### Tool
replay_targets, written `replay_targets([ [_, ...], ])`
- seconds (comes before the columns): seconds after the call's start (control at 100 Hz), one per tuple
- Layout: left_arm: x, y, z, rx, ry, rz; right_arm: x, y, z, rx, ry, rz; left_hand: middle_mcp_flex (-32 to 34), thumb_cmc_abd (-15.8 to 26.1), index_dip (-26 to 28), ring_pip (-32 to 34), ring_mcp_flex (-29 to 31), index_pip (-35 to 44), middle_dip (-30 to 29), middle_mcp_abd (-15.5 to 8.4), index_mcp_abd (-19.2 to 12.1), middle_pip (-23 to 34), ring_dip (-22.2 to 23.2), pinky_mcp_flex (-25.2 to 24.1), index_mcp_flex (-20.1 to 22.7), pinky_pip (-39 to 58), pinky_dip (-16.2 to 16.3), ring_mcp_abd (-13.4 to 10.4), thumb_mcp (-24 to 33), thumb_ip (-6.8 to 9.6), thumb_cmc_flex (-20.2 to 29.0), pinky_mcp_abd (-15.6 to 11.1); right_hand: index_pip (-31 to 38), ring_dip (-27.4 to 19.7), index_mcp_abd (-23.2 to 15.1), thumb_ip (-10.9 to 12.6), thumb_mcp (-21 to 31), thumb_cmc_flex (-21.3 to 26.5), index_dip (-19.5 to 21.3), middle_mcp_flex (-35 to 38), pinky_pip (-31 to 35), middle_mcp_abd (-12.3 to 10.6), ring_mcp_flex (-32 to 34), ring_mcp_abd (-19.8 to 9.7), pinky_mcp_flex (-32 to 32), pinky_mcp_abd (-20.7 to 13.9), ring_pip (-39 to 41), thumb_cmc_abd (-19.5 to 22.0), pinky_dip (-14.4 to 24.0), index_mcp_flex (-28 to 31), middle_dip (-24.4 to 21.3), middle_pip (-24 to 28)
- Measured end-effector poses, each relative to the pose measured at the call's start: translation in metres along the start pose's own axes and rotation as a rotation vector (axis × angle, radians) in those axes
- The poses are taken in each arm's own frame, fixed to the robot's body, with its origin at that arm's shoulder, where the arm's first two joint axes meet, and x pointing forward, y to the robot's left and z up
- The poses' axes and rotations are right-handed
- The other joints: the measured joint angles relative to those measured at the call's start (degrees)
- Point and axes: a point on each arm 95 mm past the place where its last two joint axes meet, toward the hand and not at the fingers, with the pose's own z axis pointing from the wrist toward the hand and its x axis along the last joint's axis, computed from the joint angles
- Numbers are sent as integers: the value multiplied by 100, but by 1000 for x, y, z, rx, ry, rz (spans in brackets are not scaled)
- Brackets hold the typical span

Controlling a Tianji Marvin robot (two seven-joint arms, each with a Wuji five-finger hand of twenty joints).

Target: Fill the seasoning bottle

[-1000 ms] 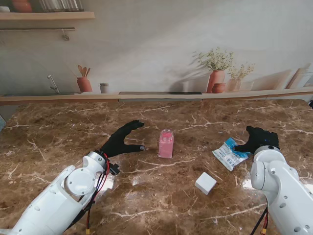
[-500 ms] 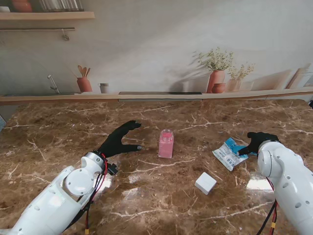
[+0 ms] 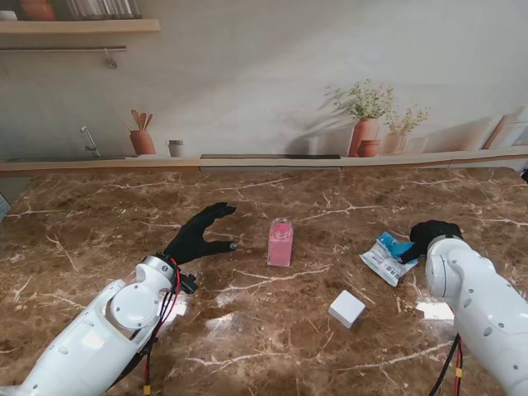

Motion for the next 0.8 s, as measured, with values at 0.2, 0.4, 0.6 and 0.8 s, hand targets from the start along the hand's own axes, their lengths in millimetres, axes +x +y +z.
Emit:
replay_targets([
  [0.2, 0, 0, 0, -2, -3, 6, -2, -9, 2, -55, 9, 58, 0, 94, 0, 0, 0, 0, 4, 0, 0, 0, 0, 0, 0, 0, -41, 0, 0, 0, 1, 0, 104, -293, -89, -644, 2383, 161, 467, 1274, 765, -111, 1112, -129, 722, -6, -264, -1490, 139, 798, -569, -509],
  [0.4, 5, 0, 0, -8, 2, 13, -8, -13, -7, -140, 19, 269, 0, 94, 0, 0, 1, 0, 5, 0, 0, 0, 0, 0, 1, 0, -62, 0, 0, 0, 1, 0, 92, 149, -144, -649, 2427, 393, 526, 2958, 2334, -59, 3117, -135, 2012, 12, -207, -1807, 209, 1437, -861, -1326],
  [0.6, 11, 1, 1, -18, 13, 14, -5, -3, -23, -181, 46, 317, 0, 94, 0, 0, 1, 0, 5, 0, 0, 0, 0, 0, 1, 1, -65, 0, 0, 0, 1, 0, 92, 497, -144, -649, 2426, 452, 703, 3067, 2651, -6, 3232, -74, 2075, 40, 4, -1824, 213, 1555, -654, -1255],
  [0.8, 20, 2, 0, -21, 25, 19, -4, 17, -44, -280, 74, 354, 125, 94, 0, 0, 1, 0, 7, 59, 1, 5, 0, 0, 25, 1, -66, 0, 0, 0, 1, 38, 91, 551, -144, -649, 2426, 476, 778, 3068, 2652, 39, 3232, -31, 2010, 93, 88, -1825, 213, 1555, -583, -1220],
])
